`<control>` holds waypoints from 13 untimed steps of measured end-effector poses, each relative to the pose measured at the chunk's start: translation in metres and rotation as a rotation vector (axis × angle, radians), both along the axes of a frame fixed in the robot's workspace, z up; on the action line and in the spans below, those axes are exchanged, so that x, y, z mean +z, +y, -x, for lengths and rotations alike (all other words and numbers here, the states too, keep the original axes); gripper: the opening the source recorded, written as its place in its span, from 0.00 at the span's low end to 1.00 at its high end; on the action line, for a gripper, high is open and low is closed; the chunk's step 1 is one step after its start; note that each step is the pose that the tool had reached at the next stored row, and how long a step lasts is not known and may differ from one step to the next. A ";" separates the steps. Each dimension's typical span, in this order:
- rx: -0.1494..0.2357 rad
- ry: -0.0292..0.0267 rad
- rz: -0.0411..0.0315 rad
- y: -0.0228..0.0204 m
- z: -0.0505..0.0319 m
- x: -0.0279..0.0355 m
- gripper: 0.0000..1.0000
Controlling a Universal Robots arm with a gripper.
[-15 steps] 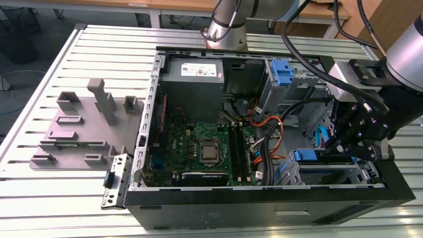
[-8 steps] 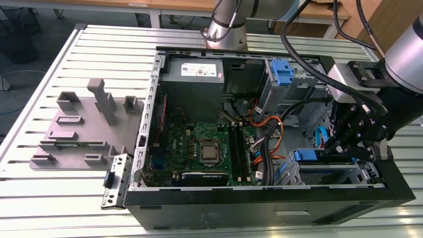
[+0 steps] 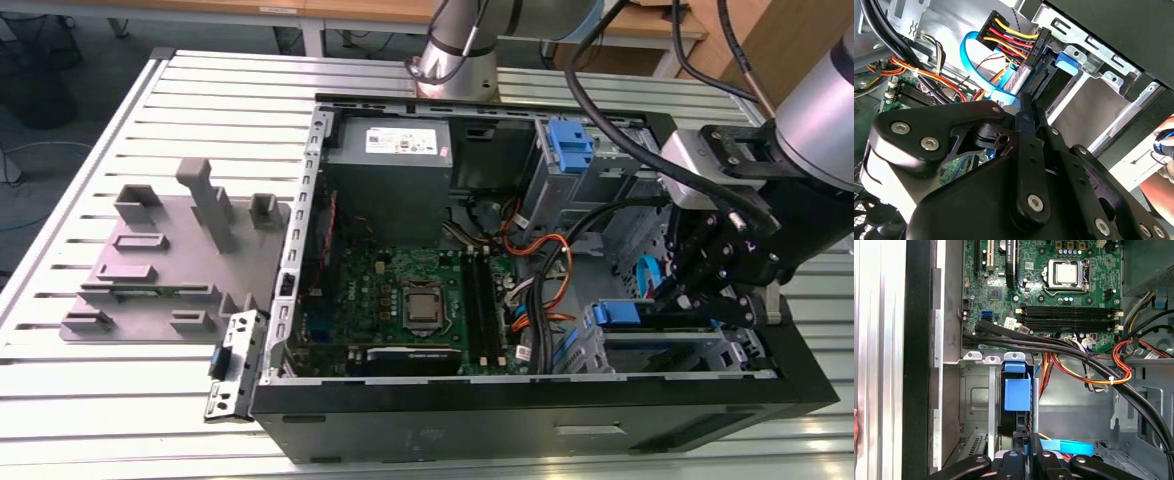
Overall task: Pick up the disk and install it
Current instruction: 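Insert the first disk wire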
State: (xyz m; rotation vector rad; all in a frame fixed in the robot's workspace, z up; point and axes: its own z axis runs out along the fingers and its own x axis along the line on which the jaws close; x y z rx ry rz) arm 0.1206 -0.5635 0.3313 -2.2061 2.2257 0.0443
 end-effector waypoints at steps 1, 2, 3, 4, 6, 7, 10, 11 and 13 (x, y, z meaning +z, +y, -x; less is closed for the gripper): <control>0.000 0.0000 -0.0002 0.0000 0.0000 -0.0003 0.16; 0.000 0.0000 -0.0003 0.0000 0.0000 -0.0009 0.16; 0.000 0.0000 -0.0001 0.0000 0.0000 -0.0012 0.16; 0.000 0.0000 0.0000 0.0000 0.0000 -0.0012 0.16; 0.000 0.0000 0.0001 0.0000 0.0000 -0.0012 0.16; 0.000 0.0000 -0.0001 0.0000 0.0000 -0.0014 0.16; 0.000 0.0000 -0.0006 0.0000 0.0000 -0.0016 0.16; 0.000 0.0000 -0.0005 0.0000 0.0000 -0.0017 0.17; 0.000 0.0000 -0.0005 0.0000 0.0000 -0.0017 0.17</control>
